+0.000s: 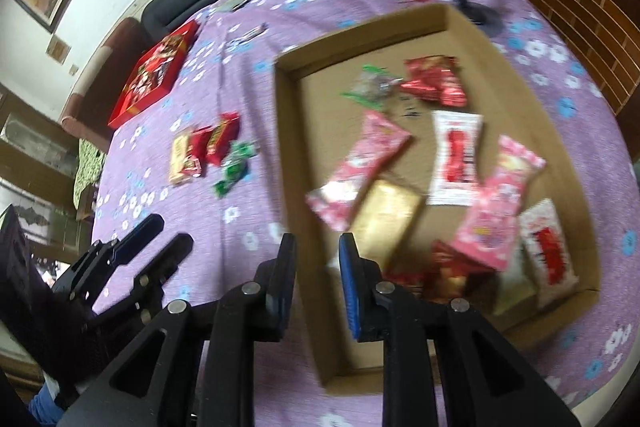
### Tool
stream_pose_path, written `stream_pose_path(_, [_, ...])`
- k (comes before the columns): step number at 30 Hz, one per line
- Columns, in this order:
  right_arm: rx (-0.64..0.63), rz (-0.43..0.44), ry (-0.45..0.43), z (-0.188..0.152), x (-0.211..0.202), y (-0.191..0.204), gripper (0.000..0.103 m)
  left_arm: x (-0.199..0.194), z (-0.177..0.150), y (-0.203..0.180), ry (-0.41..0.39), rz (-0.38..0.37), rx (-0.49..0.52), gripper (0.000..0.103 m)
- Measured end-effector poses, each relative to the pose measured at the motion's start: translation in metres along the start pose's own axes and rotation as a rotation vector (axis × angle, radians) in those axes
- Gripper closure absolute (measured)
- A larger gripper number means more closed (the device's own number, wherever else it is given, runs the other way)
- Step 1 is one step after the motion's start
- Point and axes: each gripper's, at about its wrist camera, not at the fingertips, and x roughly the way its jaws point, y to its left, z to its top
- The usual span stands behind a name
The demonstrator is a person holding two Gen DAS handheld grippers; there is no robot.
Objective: Organize snacks
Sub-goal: 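Grasp the cream cake packet with the left while the right grasps the green-wrapped candy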
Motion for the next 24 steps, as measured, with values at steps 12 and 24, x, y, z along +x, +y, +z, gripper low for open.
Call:
stream_pose_path(12, [-0.014,-0.022,0.001,-0.010,0.003,0.014,0.078,0.085,0.048,0.119,0.192,0.047,-0.262,0.056])
stream_pose_path(24, [0.012,-0.056,-0.020,-0.006,-0.008,0.000,0.076,0.126,0.061,0.101,0.193,0.143,-0.171,0.050])
